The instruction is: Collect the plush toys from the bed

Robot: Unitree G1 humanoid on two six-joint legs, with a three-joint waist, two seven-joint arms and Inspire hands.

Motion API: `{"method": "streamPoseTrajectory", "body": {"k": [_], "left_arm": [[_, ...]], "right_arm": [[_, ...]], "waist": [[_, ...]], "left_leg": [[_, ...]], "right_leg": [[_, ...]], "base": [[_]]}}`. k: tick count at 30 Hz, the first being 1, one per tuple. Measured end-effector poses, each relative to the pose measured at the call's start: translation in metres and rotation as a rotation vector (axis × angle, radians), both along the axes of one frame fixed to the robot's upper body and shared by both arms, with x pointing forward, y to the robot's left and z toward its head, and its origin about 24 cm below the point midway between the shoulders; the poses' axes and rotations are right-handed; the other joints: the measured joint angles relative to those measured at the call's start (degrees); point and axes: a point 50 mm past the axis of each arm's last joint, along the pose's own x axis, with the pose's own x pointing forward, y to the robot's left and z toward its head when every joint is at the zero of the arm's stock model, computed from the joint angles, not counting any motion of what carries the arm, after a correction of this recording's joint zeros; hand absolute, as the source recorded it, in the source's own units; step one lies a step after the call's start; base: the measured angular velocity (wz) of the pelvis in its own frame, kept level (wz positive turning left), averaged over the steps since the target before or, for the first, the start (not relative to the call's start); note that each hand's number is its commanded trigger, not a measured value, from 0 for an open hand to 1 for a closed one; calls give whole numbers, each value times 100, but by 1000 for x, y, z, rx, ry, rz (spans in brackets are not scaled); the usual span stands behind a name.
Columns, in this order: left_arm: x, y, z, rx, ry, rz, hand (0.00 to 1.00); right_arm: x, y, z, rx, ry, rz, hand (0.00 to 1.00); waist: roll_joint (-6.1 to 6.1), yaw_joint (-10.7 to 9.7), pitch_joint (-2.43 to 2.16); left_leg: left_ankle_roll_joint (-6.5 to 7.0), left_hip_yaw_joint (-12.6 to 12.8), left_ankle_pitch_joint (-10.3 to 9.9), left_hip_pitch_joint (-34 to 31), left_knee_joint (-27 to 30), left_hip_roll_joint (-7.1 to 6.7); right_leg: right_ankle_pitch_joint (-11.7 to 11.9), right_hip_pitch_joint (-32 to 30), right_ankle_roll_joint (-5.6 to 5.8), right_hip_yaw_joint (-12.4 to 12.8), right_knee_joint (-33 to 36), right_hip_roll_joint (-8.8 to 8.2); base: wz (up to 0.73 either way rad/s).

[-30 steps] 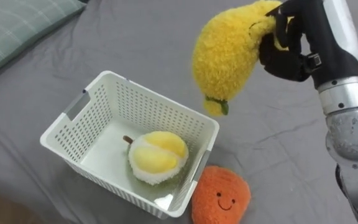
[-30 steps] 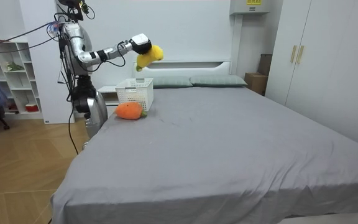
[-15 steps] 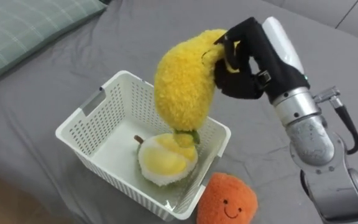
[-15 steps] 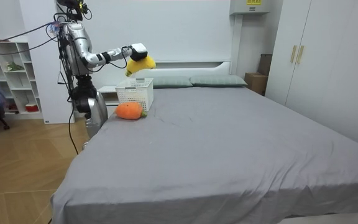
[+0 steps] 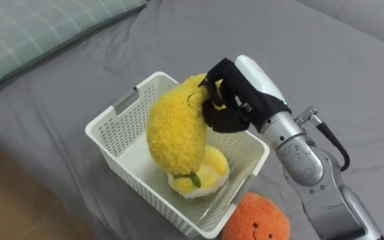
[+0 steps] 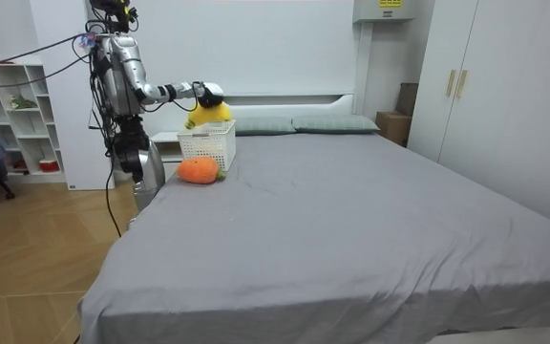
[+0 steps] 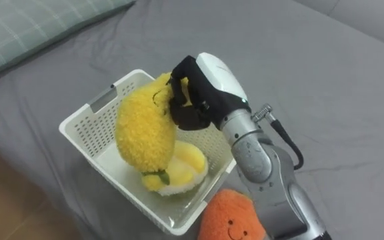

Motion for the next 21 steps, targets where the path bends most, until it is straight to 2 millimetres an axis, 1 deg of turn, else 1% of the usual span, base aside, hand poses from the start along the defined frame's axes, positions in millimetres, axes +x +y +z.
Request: {"method": "streamPoseTrajectory", "body": {"k": [1, 2, 3, 4, 5, 6, 7, 8, 10, 12, 15, 21], "left_arm": [[0, 0, 0, 0, 1, -1, 0], [-1, 0, 0, 0, 2, 0, 0], [-1, 0, 0, 0, 2, 0, 0], [-1, -1, 0, -1, 2, 0, 0], [0, -1, 0, -1, 1, -1, 0], [0, -1, 0, -1, -3, -2, 0], [1, -1, 0, -1, -5, -2, 0], [1, -1, 0, -1, -6, -2, 0], [1, -1, 0, 2, -3, -9, 0], [1, 0, 1, 6, -3, -17, 0], [2, 0, 1, 6, -4, -17, 0], [6, -1, 1, -2, -15, -28, 0]], "right_arm": [[0, 1, -1, -3, 2, 1, 88], [0, 2, -3, -8, 8, 5, 70], [0, 2, -4, -9, 13, 7, 60], [0, 2, -6, -15, 23, 5, 52], [0, 1, -10, -21, 36, 1, 31], [1, 1, -15, -28, 53, -1, 15], [1, 1, -17, -31, 61, -1, 7], [1, 2, -20, -38, 75, 0, 0], [1, 2, -23, -44, 85, -5, 0], [2, 0, -24, -58, 80, -13, 0], [2, 0, -24, -63, 69, -22, 0], [2, -1, -23, -55, 56, -34, 0]], "waist": [[1, 12, 13], [-1, 14, 38], [-2, 13, 45], [-12, 28, 44], [-17, 70, 41], [-34, 96, 33], [-39, 106, 32], [-54, 100, 22], [-68, 122, 13], [-80, 100, 4], [-101, 96, -10], [-109, 74, -11]], "left_leg": [[0, 0, 0, 0, 0, 0], [0, -1, 0, -2, 0, -1], [0, -2, 0, -6, 0, -3], [-1, -7, -1, -13, 0, -5], [-1, -7, -1, -11, -1, -5], [-1, -7, -1, -11, 0, -5], [-1, -7, -1, -12, 1, -5], [-1, -9, -1, -13, 3, -7], [-1, -15, -1, -17, 13, -11], [-1, -42, -1, -40, 34, -21], [-1, -53, -1, -51, 52, -27], [0, -160, 0, -93, 133, -50]], "right_leg": [[-1, 0, 1, 1, 0, -9], [-3, -2, 5, -3, 0, -24], [-5, -5, 8, -2, 0, -24], [-7, -11, 11, -3, 0, -27], [-9, -12, 13, -14, 0, -29], [-11, -12, 17, -22, -1, -33], [-11, -12, 17, -25, -2, -33], [-11, -12, 18, -27, -3, -34], [-12, -9, 19, -46, -3, -39], [-17, -12, 25, -166, 5, -58], [-17, -12, 24, -178, 6, -59], [-17, 2, 24, -266, 8, -64]], "base": [[0], [0], [0], [0], [0], [0], [0], [0], [0], [5], [1], [10]]}}
